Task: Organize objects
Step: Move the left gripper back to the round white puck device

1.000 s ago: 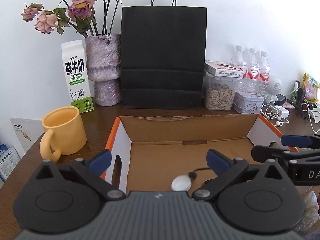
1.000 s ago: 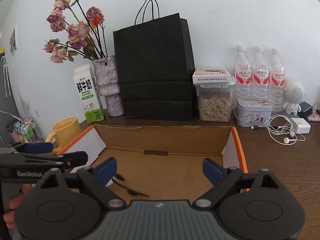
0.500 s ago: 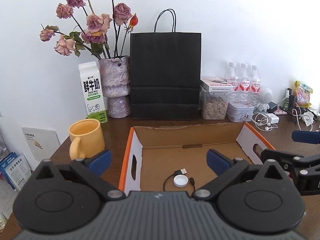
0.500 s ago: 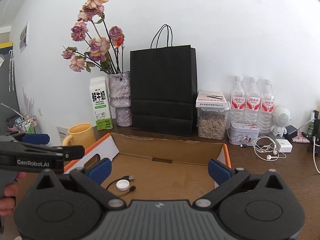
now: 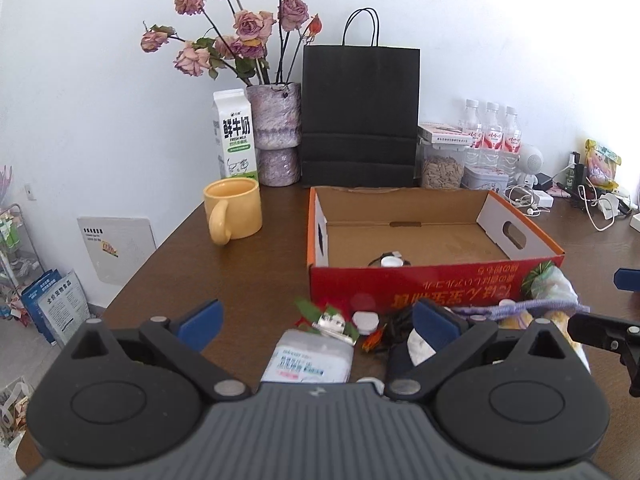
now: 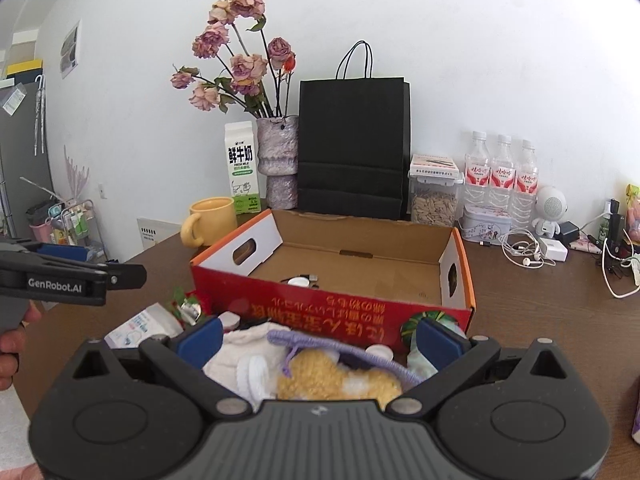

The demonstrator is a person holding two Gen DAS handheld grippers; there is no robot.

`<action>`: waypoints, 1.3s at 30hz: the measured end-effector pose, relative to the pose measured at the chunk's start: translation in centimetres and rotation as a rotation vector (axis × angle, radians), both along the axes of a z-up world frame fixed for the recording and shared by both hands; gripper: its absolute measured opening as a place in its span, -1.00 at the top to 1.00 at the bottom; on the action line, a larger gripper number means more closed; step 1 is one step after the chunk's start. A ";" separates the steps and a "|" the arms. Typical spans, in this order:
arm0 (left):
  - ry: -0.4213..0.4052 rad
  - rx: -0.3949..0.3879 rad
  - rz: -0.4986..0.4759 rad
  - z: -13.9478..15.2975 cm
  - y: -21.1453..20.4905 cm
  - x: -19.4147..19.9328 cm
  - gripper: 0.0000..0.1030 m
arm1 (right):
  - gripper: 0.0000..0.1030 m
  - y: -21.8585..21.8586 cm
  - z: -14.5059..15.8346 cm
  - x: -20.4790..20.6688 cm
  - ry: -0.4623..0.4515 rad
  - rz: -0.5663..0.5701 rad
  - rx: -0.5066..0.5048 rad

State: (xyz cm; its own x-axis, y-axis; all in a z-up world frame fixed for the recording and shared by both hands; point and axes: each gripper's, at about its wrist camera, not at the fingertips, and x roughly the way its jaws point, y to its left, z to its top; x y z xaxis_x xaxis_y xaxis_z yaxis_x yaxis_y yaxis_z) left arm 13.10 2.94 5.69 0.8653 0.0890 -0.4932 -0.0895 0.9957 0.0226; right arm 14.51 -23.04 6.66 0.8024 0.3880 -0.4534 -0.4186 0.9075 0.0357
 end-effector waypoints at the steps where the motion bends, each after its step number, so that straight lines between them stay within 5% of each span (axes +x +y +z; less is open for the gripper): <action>1: 0.010 -0.001 0.002 -0.3 0.3 -0.5 -1.00 | -1.00 0.1 -0.3 -0.6 0.009 0.003 -0.003; 15: 0.150 0.003 0.010 -5.7 2.9 -5.6 -1.00 | -1.00 2.6 -5.2 -7.0 0.163 0.056 -0.039; 39: 0.226 -0.037 -0.005 -9.6 3.8 -4.2 -1.00 | -1.00 5.8 -8.7 -6.6 0.271 0.020 -0.058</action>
